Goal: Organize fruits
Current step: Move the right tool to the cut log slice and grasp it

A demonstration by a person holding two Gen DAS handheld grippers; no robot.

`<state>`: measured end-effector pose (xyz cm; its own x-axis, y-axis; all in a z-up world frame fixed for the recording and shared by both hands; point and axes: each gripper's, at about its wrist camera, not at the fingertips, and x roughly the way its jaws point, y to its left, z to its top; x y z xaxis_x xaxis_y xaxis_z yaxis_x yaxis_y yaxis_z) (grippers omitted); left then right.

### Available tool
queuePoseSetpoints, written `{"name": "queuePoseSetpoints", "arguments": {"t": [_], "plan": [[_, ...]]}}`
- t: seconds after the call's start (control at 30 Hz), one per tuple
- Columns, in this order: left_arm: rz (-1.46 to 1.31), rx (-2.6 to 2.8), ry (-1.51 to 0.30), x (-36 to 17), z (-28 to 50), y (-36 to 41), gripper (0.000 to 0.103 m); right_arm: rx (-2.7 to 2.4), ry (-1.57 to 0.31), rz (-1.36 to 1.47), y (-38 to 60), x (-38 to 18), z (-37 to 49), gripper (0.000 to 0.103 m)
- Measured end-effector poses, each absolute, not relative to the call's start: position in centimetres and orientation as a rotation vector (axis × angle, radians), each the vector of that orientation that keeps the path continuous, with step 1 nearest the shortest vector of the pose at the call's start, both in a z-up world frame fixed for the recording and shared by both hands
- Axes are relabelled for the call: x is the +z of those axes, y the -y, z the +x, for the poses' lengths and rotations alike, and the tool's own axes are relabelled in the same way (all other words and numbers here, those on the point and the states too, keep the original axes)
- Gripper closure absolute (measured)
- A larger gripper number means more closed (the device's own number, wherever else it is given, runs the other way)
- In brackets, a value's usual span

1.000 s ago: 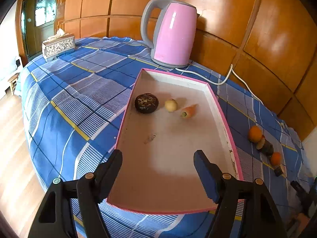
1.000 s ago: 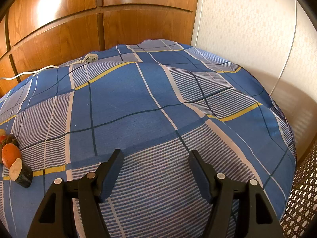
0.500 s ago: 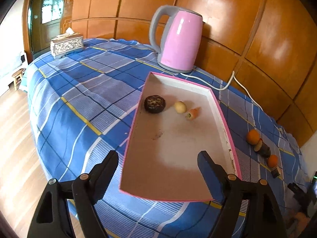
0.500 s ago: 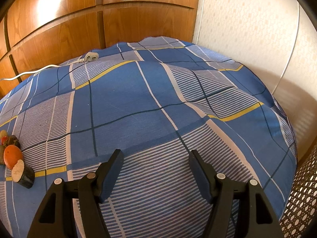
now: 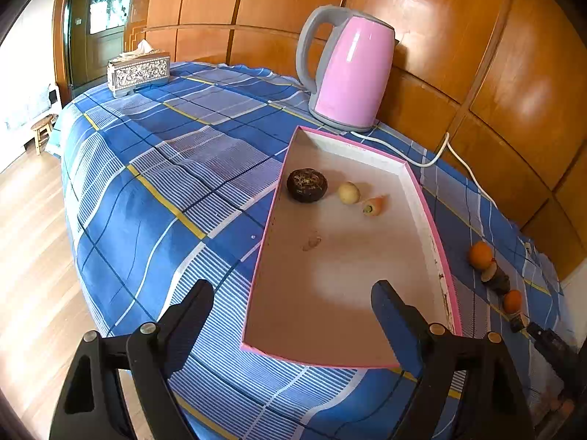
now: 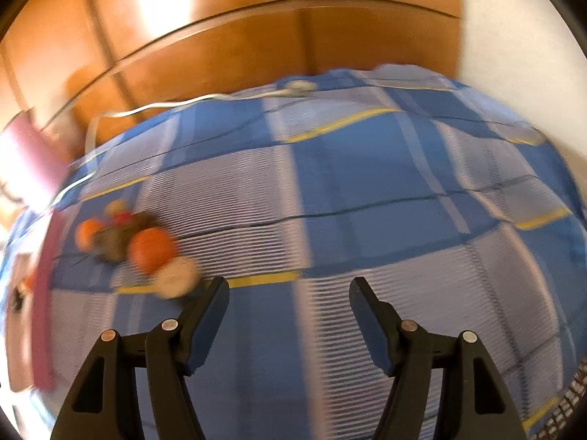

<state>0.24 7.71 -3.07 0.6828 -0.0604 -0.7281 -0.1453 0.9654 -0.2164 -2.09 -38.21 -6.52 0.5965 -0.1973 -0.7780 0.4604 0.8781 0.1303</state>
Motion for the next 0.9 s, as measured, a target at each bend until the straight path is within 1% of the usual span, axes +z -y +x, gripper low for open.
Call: {"name": "queuePoseSetpoints", "arguments": {"t": [0.1,0.37,0.47,0.53,0.6,0.67,0.9], "plan": [[-0.266,0.044,-0.819,-3.1,0.2,-7.8,0.015,-0.294,-0.864,0.298,35.9,-6.3,-0.9,0.034],[-0.272,0.051,-0.823,-3.3,0.4,-8.1,0.015,-0.266,-0.929,0.193,33.4,-7.2,1.8,0.034],[-0.272,0.051,-0.825,-3.4,0.5,-8.2,0.015,-0.278,-0.947,0.181,33.5,-7.8,2.3,0.041],[-0.272,0.053,-0.827,-3.4,0.5,-8.2,0.015,-0.291,-0.952,0.161,33.4,-8.0,2.4,0.048],[-0.275,0.056,-0.828,-3.5,0.5,-8.3,0.015,-0.284,-0.949,0.138,33.2,-8.0,2.4,0.062],[-0.276,0.059,-0.827,-3.5,0.5,-8.3,0.015,-0.275,-0.948,0.120,32.9,-7.9,2.5,0.069],[-0.278,0.065,-0.830,-3.6,0.7,-8.4,0.015,-0.260,-0.947,0.126,32.4,-7.2,1.6,0.069]]}}
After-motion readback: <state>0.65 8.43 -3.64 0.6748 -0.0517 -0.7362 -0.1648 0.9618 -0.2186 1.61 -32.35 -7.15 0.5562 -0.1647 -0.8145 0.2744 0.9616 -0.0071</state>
